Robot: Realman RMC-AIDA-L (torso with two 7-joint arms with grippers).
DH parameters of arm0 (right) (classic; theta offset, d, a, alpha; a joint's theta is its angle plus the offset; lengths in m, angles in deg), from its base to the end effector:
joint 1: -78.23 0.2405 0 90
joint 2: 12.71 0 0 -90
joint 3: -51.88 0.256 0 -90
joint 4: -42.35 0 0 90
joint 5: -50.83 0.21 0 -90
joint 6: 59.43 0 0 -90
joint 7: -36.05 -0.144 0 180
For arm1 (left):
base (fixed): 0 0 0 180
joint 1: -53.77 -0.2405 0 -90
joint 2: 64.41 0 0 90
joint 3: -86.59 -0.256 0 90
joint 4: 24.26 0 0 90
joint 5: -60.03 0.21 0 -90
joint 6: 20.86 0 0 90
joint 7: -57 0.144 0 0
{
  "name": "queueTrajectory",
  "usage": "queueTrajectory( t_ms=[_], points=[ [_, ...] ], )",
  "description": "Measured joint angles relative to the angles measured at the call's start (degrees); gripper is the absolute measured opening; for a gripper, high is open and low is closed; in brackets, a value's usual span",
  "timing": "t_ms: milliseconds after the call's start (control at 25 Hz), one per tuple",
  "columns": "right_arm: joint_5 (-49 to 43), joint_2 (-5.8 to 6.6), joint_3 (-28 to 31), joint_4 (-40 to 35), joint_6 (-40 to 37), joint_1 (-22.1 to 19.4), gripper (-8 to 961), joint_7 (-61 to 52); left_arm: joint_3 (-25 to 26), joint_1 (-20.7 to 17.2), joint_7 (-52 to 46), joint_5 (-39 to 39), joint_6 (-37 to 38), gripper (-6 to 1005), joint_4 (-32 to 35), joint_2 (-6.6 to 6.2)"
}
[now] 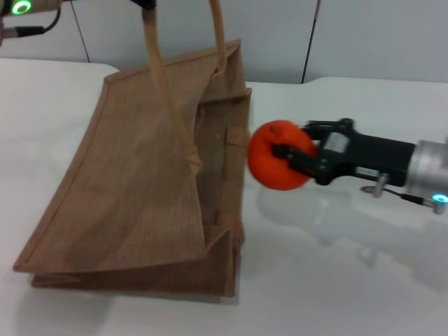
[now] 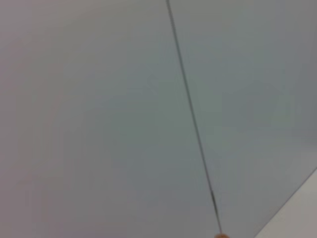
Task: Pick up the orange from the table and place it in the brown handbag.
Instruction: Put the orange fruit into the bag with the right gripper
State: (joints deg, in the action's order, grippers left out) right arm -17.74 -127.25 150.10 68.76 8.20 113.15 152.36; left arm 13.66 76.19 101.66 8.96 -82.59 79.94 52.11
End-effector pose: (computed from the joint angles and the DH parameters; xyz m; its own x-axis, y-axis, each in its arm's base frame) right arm 0.2162 0.3673 -0.0460 0.8209 -0.1459 -0.5522 -0.3346 -0.9063 -0.2581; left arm -0.0988 0.3712 0.1138 0.9288 0.1094 0.3539 0.3413 -0.6246 -0.7025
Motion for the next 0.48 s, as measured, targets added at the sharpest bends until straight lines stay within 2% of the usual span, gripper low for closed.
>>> queueTrajectory(
  t_ms=[120,480],
  points=[
    [-2.13,-0.93,-0.03,-0.30,-0.18,2.59,376,-0.02,-0.47,1.14,-0.04,0.00,0.03,127,0.05,0.04],
    [-2.52,-1.20,-2.29,-0.94,-3.23,6.31,321,0.34,-1.99,3.56,-0.35,-2.43,0.38,127,0.93,0.10]
  ],
)
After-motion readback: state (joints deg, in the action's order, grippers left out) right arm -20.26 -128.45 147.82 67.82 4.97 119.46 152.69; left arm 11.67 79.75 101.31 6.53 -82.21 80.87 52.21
